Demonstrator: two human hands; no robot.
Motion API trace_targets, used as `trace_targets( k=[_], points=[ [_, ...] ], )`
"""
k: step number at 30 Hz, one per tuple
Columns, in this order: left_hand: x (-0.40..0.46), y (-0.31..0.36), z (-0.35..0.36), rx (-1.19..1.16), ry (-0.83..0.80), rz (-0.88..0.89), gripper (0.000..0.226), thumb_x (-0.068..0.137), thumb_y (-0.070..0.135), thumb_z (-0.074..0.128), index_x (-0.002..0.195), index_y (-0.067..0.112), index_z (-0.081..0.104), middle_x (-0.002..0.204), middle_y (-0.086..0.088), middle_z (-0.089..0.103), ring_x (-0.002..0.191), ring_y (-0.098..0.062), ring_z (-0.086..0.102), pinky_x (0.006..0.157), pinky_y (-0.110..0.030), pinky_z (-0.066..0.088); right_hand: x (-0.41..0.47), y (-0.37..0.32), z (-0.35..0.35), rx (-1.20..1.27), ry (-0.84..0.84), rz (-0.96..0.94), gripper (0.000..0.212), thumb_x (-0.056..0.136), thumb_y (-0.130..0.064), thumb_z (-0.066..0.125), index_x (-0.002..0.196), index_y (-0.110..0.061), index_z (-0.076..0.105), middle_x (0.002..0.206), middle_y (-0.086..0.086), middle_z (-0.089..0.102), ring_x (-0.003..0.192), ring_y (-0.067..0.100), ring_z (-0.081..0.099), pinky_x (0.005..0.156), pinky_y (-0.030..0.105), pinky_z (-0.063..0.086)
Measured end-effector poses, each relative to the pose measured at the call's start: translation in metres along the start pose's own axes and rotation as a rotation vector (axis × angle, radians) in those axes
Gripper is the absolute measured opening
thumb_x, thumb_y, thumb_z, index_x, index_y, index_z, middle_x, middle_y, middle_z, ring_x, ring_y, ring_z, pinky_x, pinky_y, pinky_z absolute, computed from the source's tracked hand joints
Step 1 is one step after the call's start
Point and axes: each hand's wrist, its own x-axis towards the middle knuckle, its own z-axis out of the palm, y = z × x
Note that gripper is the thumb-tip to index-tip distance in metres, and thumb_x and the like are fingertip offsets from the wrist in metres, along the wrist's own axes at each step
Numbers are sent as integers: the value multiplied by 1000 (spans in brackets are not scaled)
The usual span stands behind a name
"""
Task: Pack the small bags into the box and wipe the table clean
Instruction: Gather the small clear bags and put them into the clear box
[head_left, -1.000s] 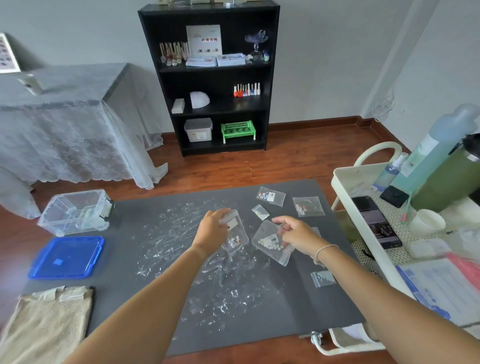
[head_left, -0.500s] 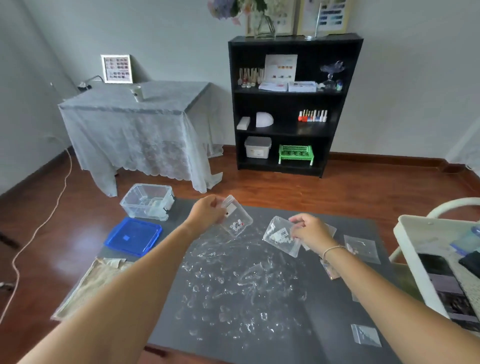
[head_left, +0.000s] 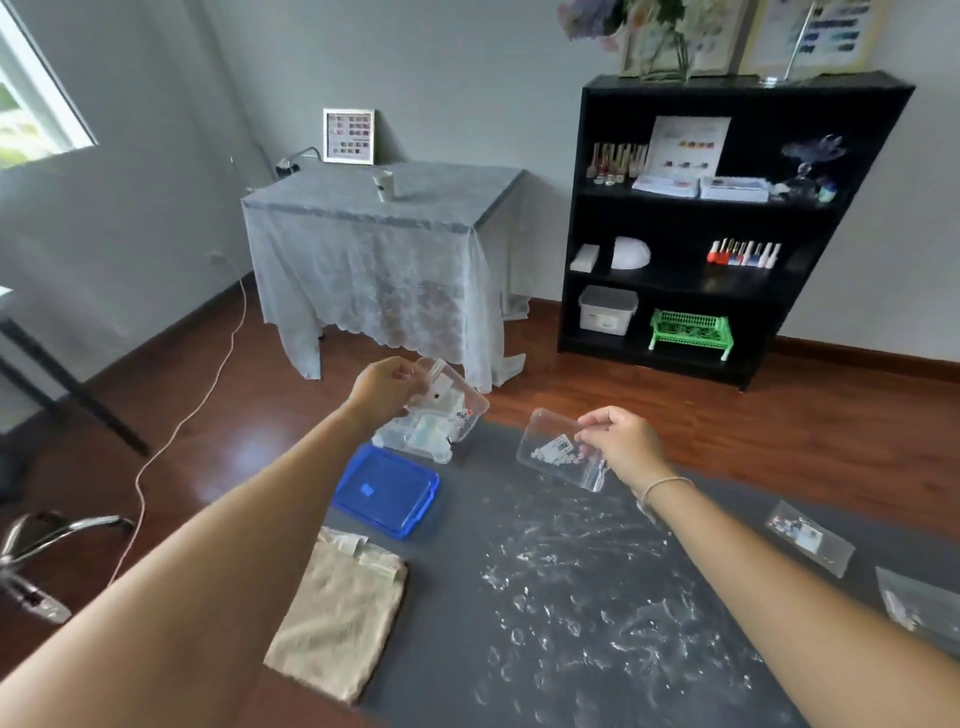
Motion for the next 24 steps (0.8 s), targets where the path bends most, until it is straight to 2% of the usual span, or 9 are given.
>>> trace_targets(
  k=[1, 3, 6, 9, 13, 16, 19, 21, 24],
  points=[
    [12, -6, -8, 5, 4, 4, 9, 83, 8, 64, 91, 10, 62, 82, -7, 59, 60, -12, 50, 51, -17, 44, 6, -7, 11, 3, 10, -4, 11, 84, -6, 59, 92, -9, 65, 86, 8, 72, 68, 16, 60, 58, 24, 46],
    [34, -17, -20, -17, -6, -7, 11, 84, 8, 62, 95, 9, 61, 82, -6, 59, 58, -12, 50, 48, -16, 42, 17, -21, 32, 13, 39, -18, 9, 84, -7, 60, 90, -10, 65, 90, 9, 72, 68, 13, 58, 55, 22, 41],
    [61, -36, -32, -64, -42, -38, 9, 86, 6, 59, 94, 8, 56, 79, -5, 59, 59, -14, 52, 57, -23, 43, 34, -38, 60, 49, 80, -8, 7, 84, -6, 60, 90, -9, 64, 92, 10, 72, 71, 11, 59, 49, 13, 39],
    [84, -53, -40, -54, -88, -60, 10, 88, 5, 55, 97, 9, 52, 83, -4, 57, 62, -16, 56, 59, -26, 45, 46, -52, 84, 80, 99, 5, 8, 85, -4, 58, 88, -9, 62, 92, 11, 72, 70, 9, 58, 40, 3, 35],
    [106, -76, -44, 23, -152, -54, 24, 90, 8, 51, 113, 12, 47, 97, -3, 58, 65, -16, 61, 60, -25, 50, 55, -61, 108, 126, 111, 18, 10, 85, 2, 55, 89, -6, 59, 94, 16, 71, 67, 9, 57, 41, 3, 34],
    [117, -88, -44, 60, -206, -14, 41, 88, 2, 49, 125, 17, 44, 112, -5, 53, 66, -16, 65, 53, -20, 52, 59, -64, 124, 116, 109, 24, 10, 84, 2, 56, 90, -5, 59, 94, 17, 71, 71, 13, 58, 44, 3, 36],
    [123, -97, -41, 132, -262, 30, 48, 85, -1, 49, 129, 17, 43, 106, -7, 52, 72, -20, 67, 60, -24, 55, 64, -65, 137, 97, 102, 29, 10, 85, 1, 55, 90, -7, 59, 93, 15, 71, 79, 17, 59, 47, 6, 38],
    [125, -101, -40, 208, -288, 84, 46, 84, -1, 49, 127, 16, 44, 101, -5, 52, 67, -14, 63, 60, -27, 53, 67, -66, 144, 85, 100, 28, 11, 85, 1, 54, 89, -8, 59, 92, 13, 71, 79, 17, 59, 46, 7, 37],
    [126, -107, -38, 322, -310, 163, 42, 86, 5, 51, 127, 12, 44, 91, -1, 55, 73, -13, 56, 55, -18, 43, 71, -68, 152, 48, 94, 24, 12, 85, -1, 53, 88, -11, 59, 88, 7, 71, 75, 14, 58, 48, 10, 38]
  ],
)
